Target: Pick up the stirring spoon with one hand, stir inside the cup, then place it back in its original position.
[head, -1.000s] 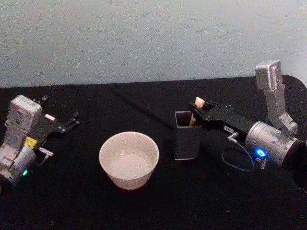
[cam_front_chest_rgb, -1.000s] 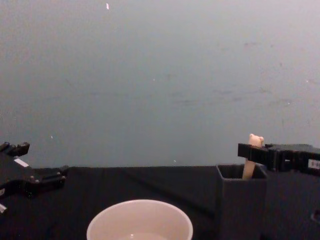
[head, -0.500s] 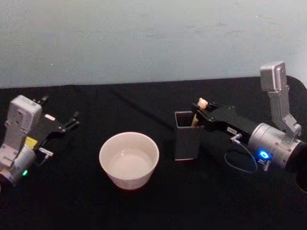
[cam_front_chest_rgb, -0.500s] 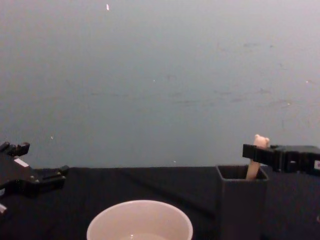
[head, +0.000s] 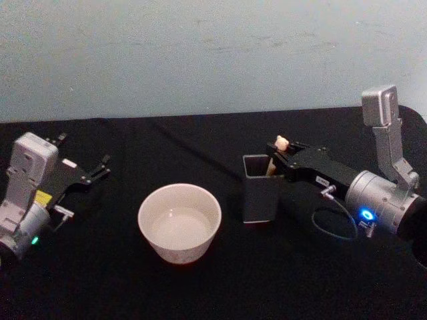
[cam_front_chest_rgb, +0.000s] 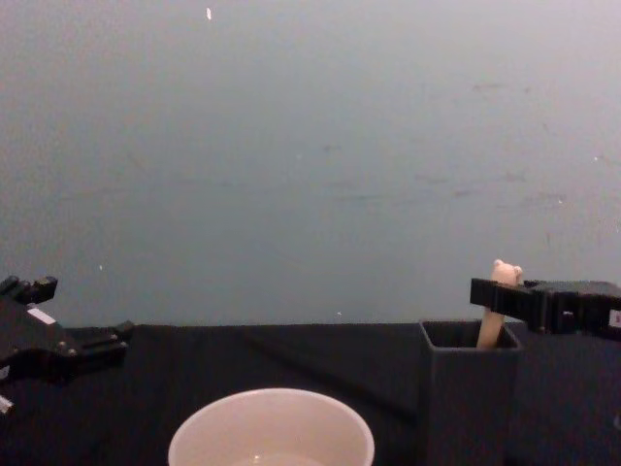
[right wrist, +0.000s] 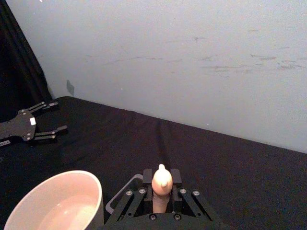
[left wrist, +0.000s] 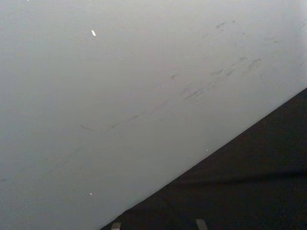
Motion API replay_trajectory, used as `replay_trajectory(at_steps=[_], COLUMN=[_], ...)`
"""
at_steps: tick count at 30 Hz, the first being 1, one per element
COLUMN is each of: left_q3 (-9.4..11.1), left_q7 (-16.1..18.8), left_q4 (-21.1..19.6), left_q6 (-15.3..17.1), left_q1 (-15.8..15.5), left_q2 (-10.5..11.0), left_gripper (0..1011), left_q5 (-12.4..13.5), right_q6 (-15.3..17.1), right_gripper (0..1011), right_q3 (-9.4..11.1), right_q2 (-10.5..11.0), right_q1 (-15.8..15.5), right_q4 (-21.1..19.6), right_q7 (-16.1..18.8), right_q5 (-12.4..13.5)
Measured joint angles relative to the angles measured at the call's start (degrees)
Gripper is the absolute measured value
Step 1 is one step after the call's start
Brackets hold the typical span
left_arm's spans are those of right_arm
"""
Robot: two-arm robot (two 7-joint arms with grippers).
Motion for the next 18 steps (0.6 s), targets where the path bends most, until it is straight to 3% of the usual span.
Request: replay_trajectory(at_steps=[5, 7, 18], left_q3=[0.0, 0.0, 0.0], left_q7=[0.0, 0.0, 0.0], left_q4=[0.0, 0.0, 0.0], left_q6=[0.0, 0.0, 0.0], left_q1=[0.0, 0.0, 0.0], left_q2=[0.0, 0.0, 0.0], left_gripper=[1001, 1001, 1002], left_q5=[0.0, 0.0, 0.0], right_q6=[0.0, 0.0, 0.0], right_gripper=[281, 378, 710], right_q3=[0.0, 0.0, 0.0], right_q2=[0.0, 0.0, 0.0], right_q1=[0.0, 0.0, 0.1], right_q4=[0.0, 0.0, 0.1], right_q7=[0.0, 0.0, 0.0], right_q5=[0.0, 0.0, 0.0])
